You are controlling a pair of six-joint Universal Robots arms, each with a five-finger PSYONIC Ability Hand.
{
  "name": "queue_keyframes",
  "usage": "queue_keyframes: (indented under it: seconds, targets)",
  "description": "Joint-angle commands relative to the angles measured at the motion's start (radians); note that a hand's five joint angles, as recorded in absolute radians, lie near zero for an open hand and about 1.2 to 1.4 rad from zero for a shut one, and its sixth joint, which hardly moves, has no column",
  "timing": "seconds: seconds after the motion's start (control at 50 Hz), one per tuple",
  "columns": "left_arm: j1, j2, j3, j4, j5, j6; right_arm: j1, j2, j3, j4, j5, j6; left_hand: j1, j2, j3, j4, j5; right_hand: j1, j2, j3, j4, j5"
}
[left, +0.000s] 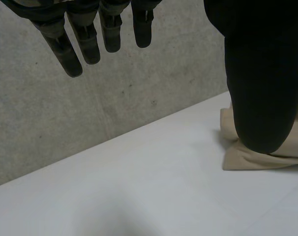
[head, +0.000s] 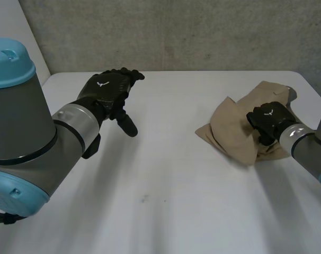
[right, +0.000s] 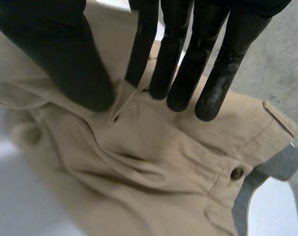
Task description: Fold the shorts.
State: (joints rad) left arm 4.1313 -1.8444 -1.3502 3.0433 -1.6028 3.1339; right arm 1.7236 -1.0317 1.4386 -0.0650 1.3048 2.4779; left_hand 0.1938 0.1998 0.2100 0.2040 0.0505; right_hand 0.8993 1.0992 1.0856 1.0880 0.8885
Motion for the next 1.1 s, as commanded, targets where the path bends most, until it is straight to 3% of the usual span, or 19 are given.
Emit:
queue_keyframes:
  seconds: [0.02,0.18,0.32,0.42,0.44,0.46,0.48,0.54,0.58,0.66,0.76,0.9,1.1]
  targets:
    - [0.018,0.027,0.002,0.0,0.0,0.0,0.105,-0.042,0.016,-0.061,0.008,0.045,-0.015,-0.022,-0.032,-0.026,-0.047,0.497,0.297,0.311,0.308,0.333]
    - [0.105,0.089,0.013,0.002,0.003,-0.002,0.383,-0.174,0.045,-0.062,0.011,0.214,-0.013,-0.019,-0.029,-0.023,-0.044,0.497,0.297,0.311,0.308,0.333]
    - [0.208,0.154,0.032,0.008,0.003,-0.006,0.672,-0.16,0.042,-0.065,0.007,0.343,-0.004,-0.01,-0.02,-0.014,-0.035,0.497,0.297,0.311,0.308,0.333]
    - [0.262,0.166,0.039,0.008,0.003,-0.008,0.786,-0.102,0.023,-0.065,0.014,0.354,0.002,-0.004,-0.014,-0.008,-0.029,0.497,0.297,0.311,0.308,0.333]
    - [0.267,0.166,0.04,0.008,0.003,-0.008,0.8,-0.091,0.008,-0.065,0.019,0.352,0.002,-0.004,-0.014,-0.008,-0.029,0.396,0.196,0.21,0.208,0.233]
    - [0.268,0.166,0.042,0.008,0.003,-0.008,0.801,-0.087,-0.003,-0.062,0.02,0.351,0.002,-0.004,-0.014,-0.008,-0.029,0.107,-0.092,-0.079,-0.081,-0.056]
    - [0.27,0.166,0.043,0.008,0.003,-0.008,0.8,-0.082,-0.018,-0.062,0.028,0.348,0.002,-0.004,-0.014,-0.008,-0.029,-0.334,-0.534,-0.521,-0.523,-0.498]
    - [0.267,0.163,0.04,0.008,0.001,-0.008,0.797,-0.091,-0.041,-0.062,0.08,0.349,0.002,-0.004,-0.014,-0.008,-0.029,-0.725,-0.925,-0.911,-0.913,-0.888]
    - [0.262,0.162,0.037,0.006,0.001,-0.008,0.777,-0.097,-0.053,-0.062,0.123,0.346,0.002,-0.004,-0.014,-0.008,-0.029,-0.725,-0.925,-0.911,-0.913,-0.888]
    - [0.253,0.146,0.025,0.005,0.003,-0.009,0.566,-0.131,-0.063,-0.052,0.246,0.309,0.002,-0.004,-0.014,-0.008,-0.029,-0.725,-0.925,-0.911,-0.913,-0.888]
    - [0.202,0.085,0.01,0.005,0.006,-0.023,0.392,-0.14,-0.058,-0.001,0.261,0.279,0.002,-0.004,-0.014,-0.008,-0.029,-0.725,-0.925,-0.911,-0.913,-0.888]
    - [0.072,-0.047,0.019,0.006,0.0,-0.02,0.211,-0.113,-0.055,0.088,0.241,0.276,0.002,-0.004,-0.014,-0.008,-0.029,-0.725,-0.925,-0.911,-0.913,-0.888]
    - [0.059,-0.064,0.016,0.006,-0.023,-0.02,0.148,0.028,-0.069,0.085,0.06,0.279,0.002,-0.004,-0.014,-0.008,-0.029,-0.653,-0.853,-0.839,-0.842,-0.817]
